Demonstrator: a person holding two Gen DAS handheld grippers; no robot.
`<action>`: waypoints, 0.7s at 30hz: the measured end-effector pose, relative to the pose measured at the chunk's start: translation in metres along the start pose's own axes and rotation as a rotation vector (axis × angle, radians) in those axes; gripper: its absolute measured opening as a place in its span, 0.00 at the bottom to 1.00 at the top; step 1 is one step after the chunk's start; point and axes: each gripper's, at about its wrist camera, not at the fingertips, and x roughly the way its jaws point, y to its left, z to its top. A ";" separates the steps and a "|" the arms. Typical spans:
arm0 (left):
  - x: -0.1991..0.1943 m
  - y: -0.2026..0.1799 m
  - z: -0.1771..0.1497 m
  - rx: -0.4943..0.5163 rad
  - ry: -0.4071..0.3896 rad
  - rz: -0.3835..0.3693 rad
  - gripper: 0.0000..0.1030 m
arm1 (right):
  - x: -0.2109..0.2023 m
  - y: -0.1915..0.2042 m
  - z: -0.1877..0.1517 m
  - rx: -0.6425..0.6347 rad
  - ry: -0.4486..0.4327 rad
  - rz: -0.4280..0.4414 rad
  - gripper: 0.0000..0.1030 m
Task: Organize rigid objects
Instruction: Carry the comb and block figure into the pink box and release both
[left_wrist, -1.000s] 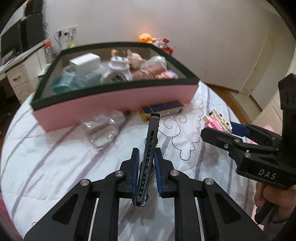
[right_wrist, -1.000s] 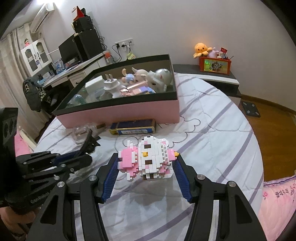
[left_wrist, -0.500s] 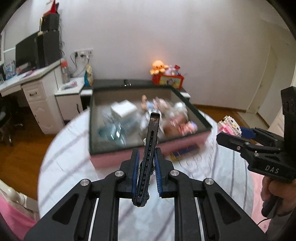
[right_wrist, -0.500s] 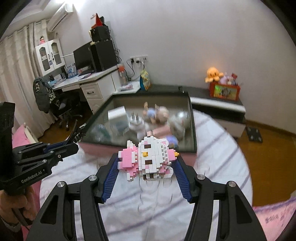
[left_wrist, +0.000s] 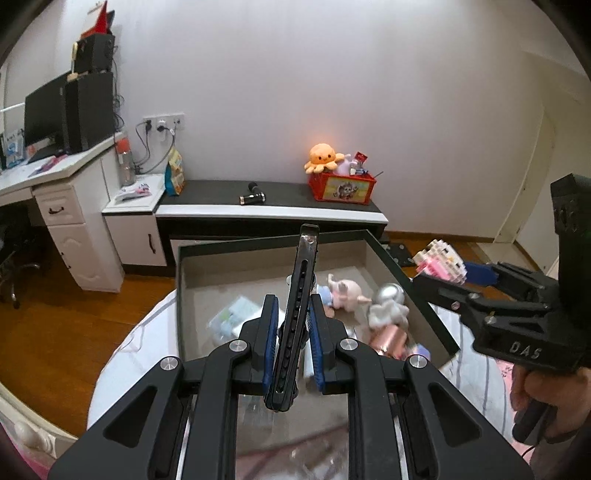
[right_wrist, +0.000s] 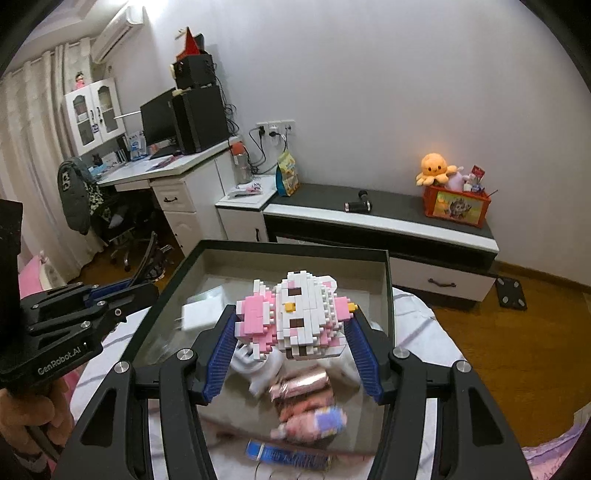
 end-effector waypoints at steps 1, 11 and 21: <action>0.007 0.000 0.002 0.000 0.007 -0.002 0.15 | 0.006 -0.002 0.001 0.003 0.006 -0.002 0.58; 0.048 0.002 0.006 -0.016 0.071 0.005 0.47 | 0.047 -0.021 0.003 0.052 0.051 -0.008 0.85; -0.014 0.011 -0.011 -0.056 -0.053 0.094 0.99 | 0.010 -0.033 -0.007 0.142 -0.004 -0.040 1.00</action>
